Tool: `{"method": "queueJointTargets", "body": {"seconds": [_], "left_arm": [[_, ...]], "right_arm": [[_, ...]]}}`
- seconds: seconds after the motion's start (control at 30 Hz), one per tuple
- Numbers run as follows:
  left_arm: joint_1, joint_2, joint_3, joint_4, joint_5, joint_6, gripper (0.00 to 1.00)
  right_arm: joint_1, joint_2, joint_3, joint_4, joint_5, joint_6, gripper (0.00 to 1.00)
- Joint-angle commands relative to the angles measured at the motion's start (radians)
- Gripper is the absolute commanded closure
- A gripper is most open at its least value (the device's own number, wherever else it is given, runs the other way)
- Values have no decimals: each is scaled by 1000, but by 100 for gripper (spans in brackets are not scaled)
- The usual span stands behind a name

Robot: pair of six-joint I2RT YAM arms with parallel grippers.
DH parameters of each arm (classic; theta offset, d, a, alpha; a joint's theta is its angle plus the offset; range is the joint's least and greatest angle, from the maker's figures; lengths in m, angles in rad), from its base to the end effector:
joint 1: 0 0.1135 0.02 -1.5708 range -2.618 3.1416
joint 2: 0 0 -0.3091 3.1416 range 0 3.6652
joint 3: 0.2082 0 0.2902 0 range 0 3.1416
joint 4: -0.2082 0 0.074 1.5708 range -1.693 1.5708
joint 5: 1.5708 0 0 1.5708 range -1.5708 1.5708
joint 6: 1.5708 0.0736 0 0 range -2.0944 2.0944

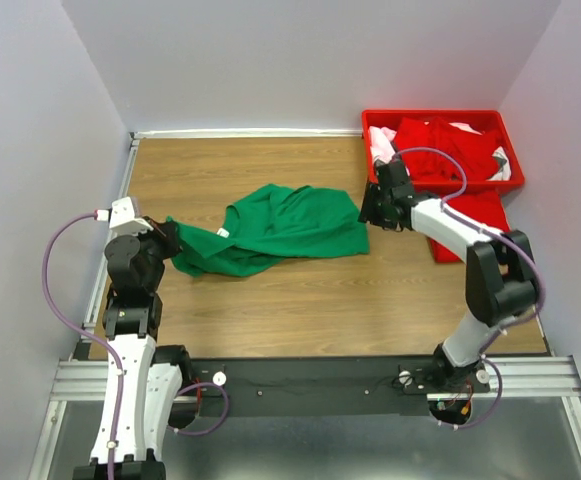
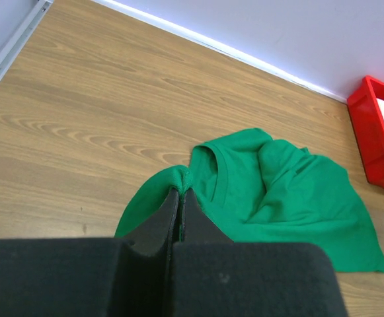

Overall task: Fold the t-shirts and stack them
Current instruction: Flatten the tshirt out

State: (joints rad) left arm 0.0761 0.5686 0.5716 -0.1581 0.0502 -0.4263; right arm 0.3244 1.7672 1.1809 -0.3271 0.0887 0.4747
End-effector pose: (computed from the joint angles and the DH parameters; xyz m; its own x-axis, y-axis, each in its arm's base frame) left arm 0.1888 0.0107 0.3180 -0.1293 -0.4240 -0.8964 -0.0878 0.9053 -0.4156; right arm 0.4192 0.1341 0.1929 -0.7890 0.2150 -0.5755 0.1062 0.9704 0.2169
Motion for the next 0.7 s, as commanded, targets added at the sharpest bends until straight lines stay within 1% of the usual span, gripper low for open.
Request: {"method": "queueJointTargets", "body": {"seconds": [0.0,0.03,0.1,0.13,0.27,0.43,0.57,0.67], "left_arm": [[-13,-24,-15,37,27,14,100],[-22,-29,-15,38,27,15,100],[-33,-30,-16,38,23,15,100],[-36,-33,-16,37,23,15,100],[-50,-42,-16,35,13,17,100],[-64,-49,-16,29,-3,18,100],[-67,-56,-15,26,-9,18,100],[-68,-58,-16,28,-9,18,100]], "right_arm": [[41,-127,-116,-107,74,113,39],[42,-140,-157,-109,74,151,39],[51,-150,-179,-107,71,185,38],[74,-146,-184,-107,71,206,35],[145,-78,-152,-109,114,254,35],[177,-6,-138,-110,187,303,39],[179,-18,-139,-127,252,314,40],[179,-22,-124,-139,263,305,40]]}}
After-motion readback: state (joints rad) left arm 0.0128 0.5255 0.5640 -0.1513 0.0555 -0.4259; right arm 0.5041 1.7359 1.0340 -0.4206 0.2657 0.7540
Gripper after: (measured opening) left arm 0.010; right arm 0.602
